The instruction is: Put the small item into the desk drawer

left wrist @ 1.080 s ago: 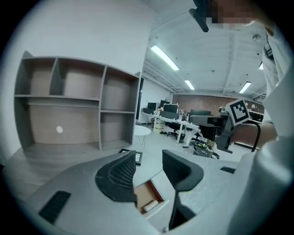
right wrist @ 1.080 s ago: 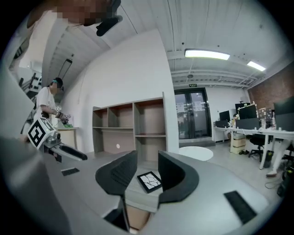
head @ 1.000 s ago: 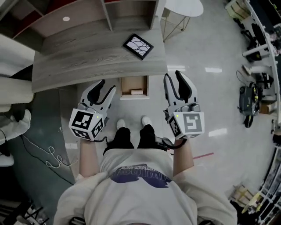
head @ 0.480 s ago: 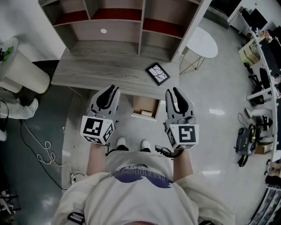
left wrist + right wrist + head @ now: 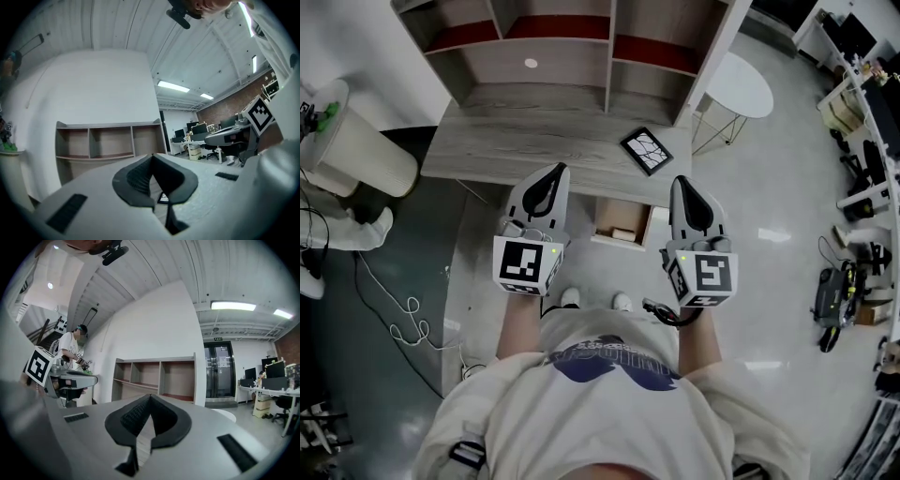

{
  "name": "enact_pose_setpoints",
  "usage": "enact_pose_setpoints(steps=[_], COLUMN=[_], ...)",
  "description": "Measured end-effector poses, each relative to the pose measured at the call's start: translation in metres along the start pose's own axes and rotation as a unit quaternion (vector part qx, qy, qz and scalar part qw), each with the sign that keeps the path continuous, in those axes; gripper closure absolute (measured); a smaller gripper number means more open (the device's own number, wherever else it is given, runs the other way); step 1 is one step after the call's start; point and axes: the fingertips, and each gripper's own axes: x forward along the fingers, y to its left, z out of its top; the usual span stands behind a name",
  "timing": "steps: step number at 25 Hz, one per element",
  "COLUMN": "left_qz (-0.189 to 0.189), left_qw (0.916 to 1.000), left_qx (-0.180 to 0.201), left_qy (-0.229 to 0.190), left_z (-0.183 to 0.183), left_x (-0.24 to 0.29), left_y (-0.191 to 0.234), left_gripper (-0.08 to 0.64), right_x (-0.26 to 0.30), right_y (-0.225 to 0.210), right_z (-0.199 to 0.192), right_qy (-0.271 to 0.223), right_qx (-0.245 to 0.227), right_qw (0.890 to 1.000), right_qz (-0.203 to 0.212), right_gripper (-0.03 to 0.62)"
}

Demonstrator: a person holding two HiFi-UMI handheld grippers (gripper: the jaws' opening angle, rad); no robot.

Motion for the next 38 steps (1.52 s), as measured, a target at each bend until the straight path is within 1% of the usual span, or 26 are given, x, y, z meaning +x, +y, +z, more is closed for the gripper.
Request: enact_pose_setpoints(steps=[6,16,23,29,31,34,38], left_qz=[-0.004,0.005,0.014,0.014,0.016,0.018,0.018], left_qw=[1.0,0.9998,0.9995,0.9996,0.9996,0.9995,0.9995], left_qx=[0.008,0.02,0.015,0.017,0.014,0.012,0.018], left_qy=[-0.002,-0.006,-0.022,-0.018,-0.02,-0.023,-0.019], left_z=[0.002,0.008,0.011,0.009,0.009,0.01,0.008], left_x=[0.001,0.001,-0.003,-0.005,-0.005,-0.005,-0.005], left_y=[-0.002,0.001,0.006,0.008,0.009,0.01,0.01], left_gripper=[0.552,0.552,0.552,0.552,0.552,0.552,0.552], right_x=[-0.003,-0.005,-0.005,-0.006,-0.006,-0.008,-0.008], right_y=[-0.001,-0.002,0.0,0.001,-0.001,-0.005,-0.007], right_z=[0.001,0.007,0.009,0.011,0.011,0.01,0.013], right_qy=[-0.003,-0.021,-0.026,-0.033,-0.033,-0.029,-0.034], right_qx=[0.008,0.016,0.019,0.023,0.018,0.001,0.0], right_qw=[1.0,1.0,0.999,0.999,0.999,0.999,0.999], right_qz=[0.0,-0.003,-0.003,-0.003,-0.01,-0.033,-0.034], right_gripper=[0.594,0.594,0.594,0.595,0.595,0.595,0.595])
